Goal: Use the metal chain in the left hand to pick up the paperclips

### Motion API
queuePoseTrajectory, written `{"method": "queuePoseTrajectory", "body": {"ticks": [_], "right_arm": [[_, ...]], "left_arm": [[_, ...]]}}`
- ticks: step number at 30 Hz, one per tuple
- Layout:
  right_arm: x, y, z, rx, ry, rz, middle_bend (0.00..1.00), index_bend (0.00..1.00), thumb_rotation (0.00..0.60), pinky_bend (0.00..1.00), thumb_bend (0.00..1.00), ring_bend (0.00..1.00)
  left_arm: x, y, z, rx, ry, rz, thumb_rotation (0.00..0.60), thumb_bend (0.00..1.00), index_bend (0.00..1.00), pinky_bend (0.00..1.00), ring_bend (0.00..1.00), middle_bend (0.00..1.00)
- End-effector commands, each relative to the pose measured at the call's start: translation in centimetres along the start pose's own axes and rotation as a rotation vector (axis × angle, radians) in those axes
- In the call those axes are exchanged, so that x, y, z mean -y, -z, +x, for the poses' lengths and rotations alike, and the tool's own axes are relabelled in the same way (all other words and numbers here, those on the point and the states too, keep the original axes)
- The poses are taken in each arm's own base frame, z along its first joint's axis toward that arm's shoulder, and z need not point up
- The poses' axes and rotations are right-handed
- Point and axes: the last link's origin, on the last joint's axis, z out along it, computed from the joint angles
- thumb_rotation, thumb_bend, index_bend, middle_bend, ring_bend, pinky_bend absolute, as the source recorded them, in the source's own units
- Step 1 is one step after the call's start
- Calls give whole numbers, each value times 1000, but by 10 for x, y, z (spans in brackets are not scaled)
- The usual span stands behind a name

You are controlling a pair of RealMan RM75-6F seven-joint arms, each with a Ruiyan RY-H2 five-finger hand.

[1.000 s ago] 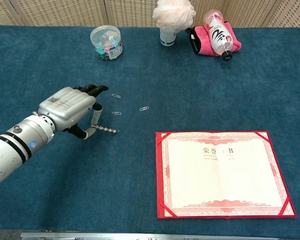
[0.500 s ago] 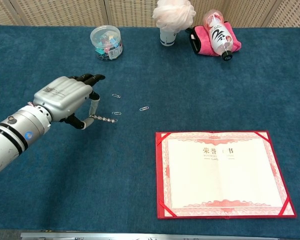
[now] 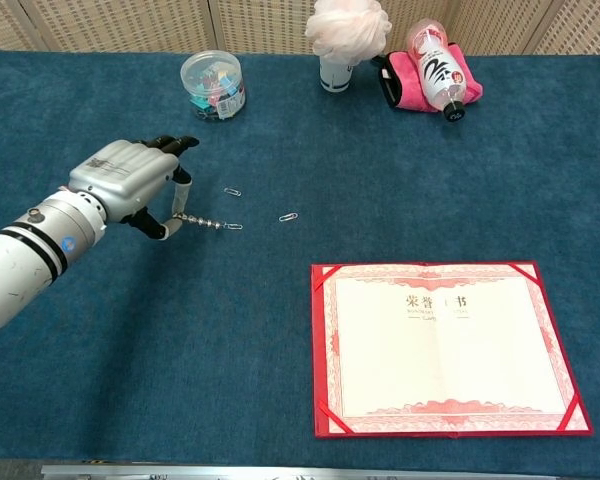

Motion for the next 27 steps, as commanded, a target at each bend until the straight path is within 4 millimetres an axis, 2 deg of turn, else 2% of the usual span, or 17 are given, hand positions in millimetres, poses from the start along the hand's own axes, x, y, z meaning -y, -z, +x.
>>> {"method": "queuePoseTrajectory", "body": {"ticks": [1, 12, 22, 27], "right_arm": [[0, 0, 0, 1, 1, 0, 58, 48, 600, 250, 0, 0], [0, 0, 0, 2, -2, 0, 58, 48, 600, 250, 0, 0], [1, 0, -2, 9, 1, 4, 58, 48, 600, 250, 0, 0], [1, 0, -2, 12, 2, 4, 58, 48, 600, 250, 0, 0]], "left_arm": [[-2, -5, -1, 8, 6, 1, 600, 358, 551, 144, 0, 11], [-2, -11, -1, 15, 23, 11, 600, 358, 551, 144, 0, 11], [2, -20, 17, -22, 46, 30, 600, 358, 551, 144, 0, 11], [4, -31, 18, -9, 37, 48, 600, 358, 551, 144, 0, 11]]}}
